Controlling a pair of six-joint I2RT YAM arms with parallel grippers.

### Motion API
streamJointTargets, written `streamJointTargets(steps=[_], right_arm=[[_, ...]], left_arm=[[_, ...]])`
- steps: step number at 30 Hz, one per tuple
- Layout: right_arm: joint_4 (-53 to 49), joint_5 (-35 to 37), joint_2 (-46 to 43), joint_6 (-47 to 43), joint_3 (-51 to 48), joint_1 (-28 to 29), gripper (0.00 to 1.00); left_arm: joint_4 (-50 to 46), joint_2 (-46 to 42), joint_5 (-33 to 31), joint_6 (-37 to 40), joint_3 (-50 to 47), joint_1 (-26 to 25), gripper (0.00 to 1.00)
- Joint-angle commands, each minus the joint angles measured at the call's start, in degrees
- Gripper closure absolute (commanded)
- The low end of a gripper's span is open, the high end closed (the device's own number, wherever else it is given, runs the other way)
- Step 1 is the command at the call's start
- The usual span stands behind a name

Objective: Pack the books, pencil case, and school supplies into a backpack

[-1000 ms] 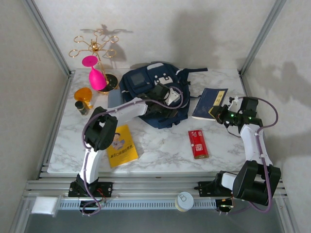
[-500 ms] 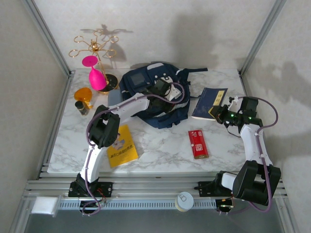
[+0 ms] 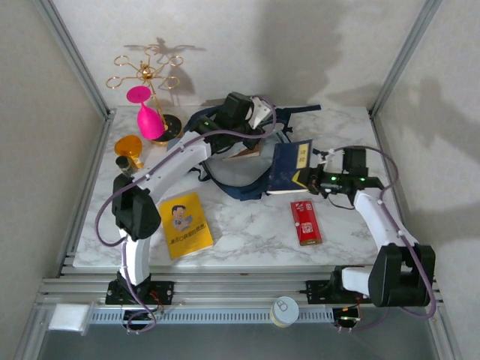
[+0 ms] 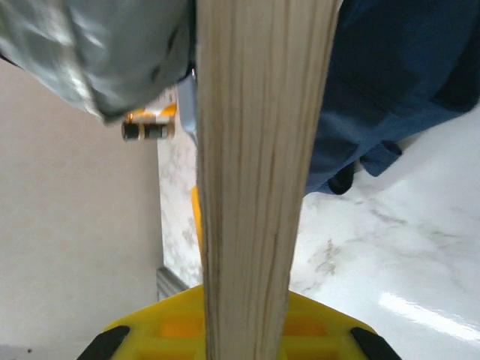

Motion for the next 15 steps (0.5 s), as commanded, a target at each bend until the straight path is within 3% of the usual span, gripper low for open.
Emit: streamJointTargets(steps=[1, 5, 9, 11, 12, 15], right_arm=[[11.7, -2.3, 6.4, 5.3, 0.9, 6.2, 1.00], [18.4, -1.7, 17.1, 7.6, 7.6, 11.3, 1.00], [20.6, 1.4, 28.1, 7.9, 17.1, 15.7, 0.90], [20.0, 3.6, 33.5, 7.1, 21.4, 15.8, 0.89], [18.5, 4.9, 36.0, 5.7, 23.9, 15.8, 0.85], [9.1, 9.2, 40.4, -0.2, 29.4, 15.9, 0.57]], left_arm=[[3.4, -4.4, -3.2, 1.1, 0.1, 0.4, 1.00], [6.1, -7.0, -3.8, 0.3, -2.4, 0.1, 1.00], [8.0, -8.7, -4.0, -0.6, -4.5, -0.5, 1.00], [8.9, -9.4, -4.4, -0.7, -5.5, -0.6, 1.00], [9.6, -9.7, -5.2, -0.9, -6.3, -0.6, 1.00], [10.9, -10.8, -7.4, -1.4, -7.6, -0.5, 1.00]])
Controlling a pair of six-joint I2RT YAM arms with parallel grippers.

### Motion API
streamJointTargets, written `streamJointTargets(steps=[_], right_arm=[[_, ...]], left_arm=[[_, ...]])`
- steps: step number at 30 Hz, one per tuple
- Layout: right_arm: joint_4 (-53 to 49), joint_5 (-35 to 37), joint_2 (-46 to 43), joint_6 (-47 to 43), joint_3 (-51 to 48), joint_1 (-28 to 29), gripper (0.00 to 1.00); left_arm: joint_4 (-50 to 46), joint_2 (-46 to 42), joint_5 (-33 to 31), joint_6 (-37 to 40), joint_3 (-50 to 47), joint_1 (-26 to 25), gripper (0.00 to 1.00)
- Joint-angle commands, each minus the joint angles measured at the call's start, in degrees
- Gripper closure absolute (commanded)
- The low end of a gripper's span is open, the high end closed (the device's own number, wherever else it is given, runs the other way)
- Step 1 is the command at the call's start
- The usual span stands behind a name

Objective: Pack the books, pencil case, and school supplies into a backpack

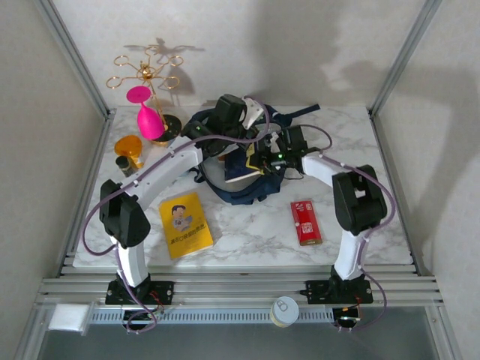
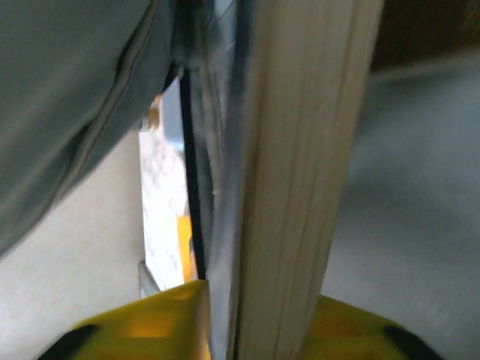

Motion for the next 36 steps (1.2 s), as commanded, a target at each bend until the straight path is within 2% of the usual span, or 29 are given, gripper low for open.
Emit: streamJointTargets(steps=[1, 4, 6, 8, 12, 20, 25, 28, 30, 33, 36], right_arm=[[-6.8, 6.0, 1.8, -6.1, 3.4, -0.3, 0.50], [-10.3, 12.4, -2.1, -9.0, 0.6, -0.4, 0.37], [-12.6, 18.0, -6.2, -10.4, -2.0, -0.3, 0.37], [-12.7, 21.4, -10.7, -10.6, -6.0, -0.1, 0.41], [-10.5, 22.2, -15.1, -9.8, -12.2, 4.0, 0.52], [-10.6, 26.3, -5.5, -10.1, -7.9, 11.1, 0.76], [-9.7, 31.4, -0.4, -10.6, -2.4, 11.4, 0.82], [-9.5, 32.8, -2.2, -11.3, 0.1, 11.4, 0.82], [-9.6, 35.5, -6.4, -11.9, -0.8, 11.5, 0.81], [-9.4, 40.2, -13.4, -12.1, -4.2, 11.5, 0.73], [-8.8, 38.7, -16.2, -12.3, -5.3, 11.7, 0.71]], left_arm=[[6.7, -5.1, -3.1, -1.3, 0.0, -0.4, 1.00], [7.5, -5.8, -3.2, -1.3, -0.8, -0.4, 1.00], [8.6, -6.2, -2.9, -1.4, -1.7, -0.3, 1.00], [9.0, -6.2, -2.3, -1.5, -2.1, -0.4, 1.00], [8.9, -6.1, -1.6, -2.1, -2.4, -0.4, 1.00], [9.0, -6.2, -0.6, -3.2, -2.7, -0.4, 1.00], [9.4, -6.7, 1.0, -4.6, -2.9, -0.6, 1.00], [9.1, -6.6, 2.3, -5.6, -2.8, -0.9, 1.00], [9.0, -6.7, 0.4, -6.5, -2.5, -1.0, 1.00], [8.8, -7.0, -0.3, -7.4, -2.0, -1.0, 1.00], [9.2, -7.1, 0.0, -7.6, -2.0, -1.0, 1.00]])
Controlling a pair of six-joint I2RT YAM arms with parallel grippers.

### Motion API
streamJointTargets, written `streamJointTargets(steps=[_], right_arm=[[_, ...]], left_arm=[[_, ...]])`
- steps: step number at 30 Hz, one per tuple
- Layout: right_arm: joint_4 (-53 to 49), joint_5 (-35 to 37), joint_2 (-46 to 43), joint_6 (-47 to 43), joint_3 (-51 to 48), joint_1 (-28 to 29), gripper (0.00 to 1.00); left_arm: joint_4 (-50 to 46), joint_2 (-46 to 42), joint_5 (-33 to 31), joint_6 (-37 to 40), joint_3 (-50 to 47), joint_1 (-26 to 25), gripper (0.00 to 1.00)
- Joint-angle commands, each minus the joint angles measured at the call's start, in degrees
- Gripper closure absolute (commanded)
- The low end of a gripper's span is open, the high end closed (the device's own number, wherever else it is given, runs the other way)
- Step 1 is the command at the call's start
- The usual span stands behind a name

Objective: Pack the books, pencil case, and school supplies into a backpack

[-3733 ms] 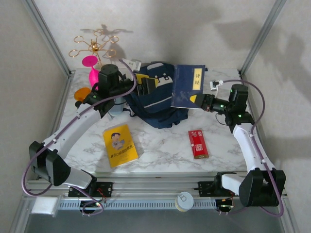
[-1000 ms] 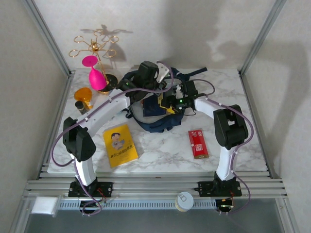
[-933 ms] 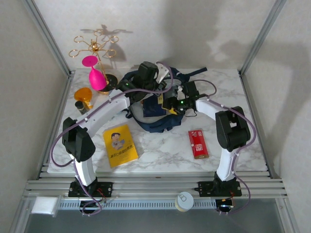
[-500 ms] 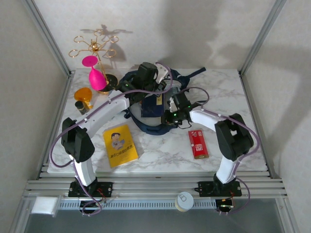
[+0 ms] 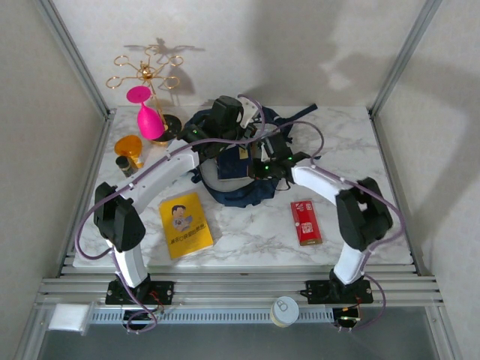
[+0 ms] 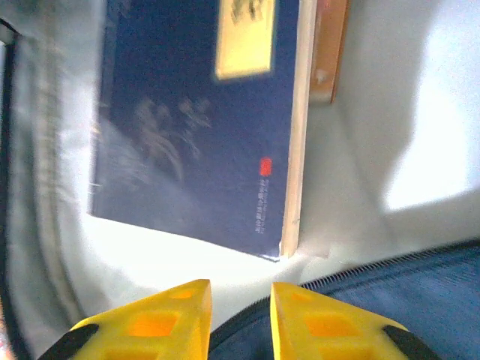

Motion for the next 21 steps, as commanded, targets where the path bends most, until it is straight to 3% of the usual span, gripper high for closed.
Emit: streamJointTargets(steps=[1, 4, 6, 10, 21], right_arm=[[1.3, 0.6, -3.4, -1.0, -0.9, 0.8, 0.72], [3.3, -3.6, -0.9, -0.3, -1.8, 4.0, 0.75], [3.1, -1.5, 1.4, -0.1, -1.7, 6.8, 0.78], [8.4, 0.7, 3.7, 1.8, -4.4, 7.1, 0.85], [28.8, 10.0, 10.7, 3.0, -5.1, 6.6, 0.88]], left_arm=[[5.5, -4.5, 0.3, -2.2, 1.7, -1.0, 1.00], [5.7, -4.4, 0.2, -2.7, 2.0, -1.0, 1.00], [5.5, -4.2, 0.0, -2.9, 2.1, -1.0, 1.00], [4.7, -4.0, 0.2, -3.2, 2.6, -1.0, 1.00], [4.6, -3.4, 1.5, -5.5, 3.7, -1.0, 1.00]])
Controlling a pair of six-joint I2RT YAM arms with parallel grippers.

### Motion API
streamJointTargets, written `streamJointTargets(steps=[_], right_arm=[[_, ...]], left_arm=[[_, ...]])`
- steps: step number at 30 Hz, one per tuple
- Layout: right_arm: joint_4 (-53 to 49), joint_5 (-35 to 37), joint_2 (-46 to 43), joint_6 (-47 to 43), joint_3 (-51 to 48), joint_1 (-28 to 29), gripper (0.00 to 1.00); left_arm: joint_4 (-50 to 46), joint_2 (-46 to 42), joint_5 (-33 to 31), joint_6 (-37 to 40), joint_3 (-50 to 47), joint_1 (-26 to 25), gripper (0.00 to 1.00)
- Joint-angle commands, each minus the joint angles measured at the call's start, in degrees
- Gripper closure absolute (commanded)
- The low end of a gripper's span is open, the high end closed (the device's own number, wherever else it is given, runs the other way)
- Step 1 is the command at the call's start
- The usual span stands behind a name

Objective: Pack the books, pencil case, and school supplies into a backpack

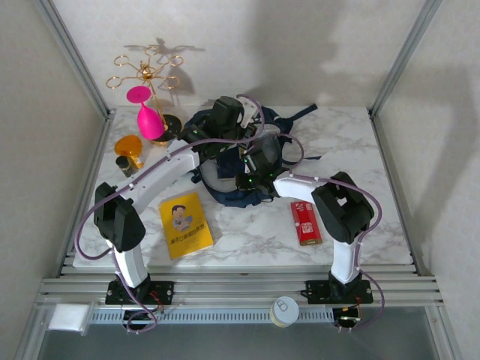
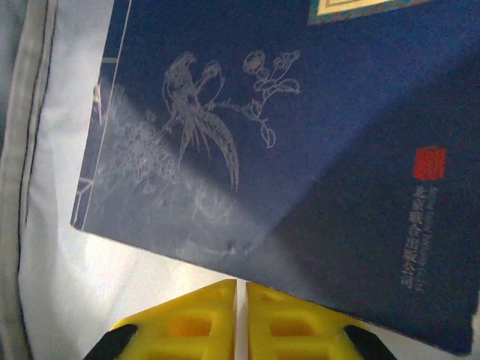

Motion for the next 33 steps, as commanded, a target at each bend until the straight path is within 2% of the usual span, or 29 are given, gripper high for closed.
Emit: streamJointTargets(steps=[1, 5, 8, 10, 13, 16, 22, 26, 29, 33], right_arm=[[13.6, 3.6, 0.2, 1.9, -1.4, -1.0, 0.87], [18.6, -0.2, 2.1, 6.9, 2.1, -4.3, 0.85], [26.2, -1.3, 5.0, 9.6, 0.8, -5.3, 0.85], [26.0, -3.6, 6.0, 10.2, 1.3, -5.4, 0.86], [26.9, -1.9, 1.4, 9.8, -4.0, -3.2, 0.84], [27.8, -1.2, -1.5, 14.3, -8.6, -1.8, 0.81], [31.3, -3.7, 7.3, 20.2, -4.4, -1.9, 0.85], [32.6, -3.0, 13.6, 19.9, 2.6, -1.5, 0.86], [33.6, -4.0, 16.1, 19.5, 6.0, -1.3, 0.87], [34.0, -2.4, 10.1, 16.5, 1.0, -0.6, 0.83]], left_arm=[[5.2, -3.5, 1.5, -2.4, 3.7, -0.8, 1.00], [6.0, -3.6, 1.0, -3.3, 3.5, -0.7, 1.00], [6.9, -3.3, -0.2, -4.4, 3.2, -0.7, 1.00], [7.5, -3.2, -0.8, -5.2, 3.0, -0.6, 1.00], [7.7, -3.2, -0.4, -5.9, 3.1, -0.5, 1.00], [8.5, -3.1, 0.2, -6.9, 2.5, -0.5, 1.00], [10.2, -2.5, 2.3, -10.6, 2.1, -0.6, 1.00], [11.1, -3.3, 1.0, -12.5, 0.7, -0.6, 1.00], [13.4, -3.7, 2.9, -13.8, -0.9, -0.6, 1.00], [11.4, -2.5, 1.5, -13.7, 0.2, -0.5, 1.00]])
